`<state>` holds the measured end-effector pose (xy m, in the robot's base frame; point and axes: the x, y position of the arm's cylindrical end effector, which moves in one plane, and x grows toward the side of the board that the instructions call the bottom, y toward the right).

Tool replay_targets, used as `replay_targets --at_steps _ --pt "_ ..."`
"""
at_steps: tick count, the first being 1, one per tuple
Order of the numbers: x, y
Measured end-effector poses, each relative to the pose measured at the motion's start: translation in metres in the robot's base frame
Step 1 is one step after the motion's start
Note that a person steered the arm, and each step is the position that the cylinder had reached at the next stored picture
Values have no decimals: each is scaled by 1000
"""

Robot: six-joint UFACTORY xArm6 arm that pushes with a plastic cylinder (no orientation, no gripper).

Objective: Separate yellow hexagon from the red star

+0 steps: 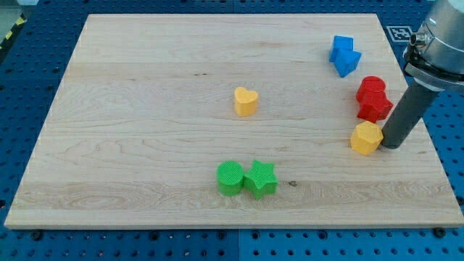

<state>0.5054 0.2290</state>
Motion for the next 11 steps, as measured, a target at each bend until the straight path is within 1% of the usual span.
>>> replay_targets --at_steps 4,5,7,8,9,10,11 --pt "0 -5" --pt "0 -20" --pt "0 -24" --pt "0 -15" --pt "21 -6" --pt "28 -25" --pt "15 -26"
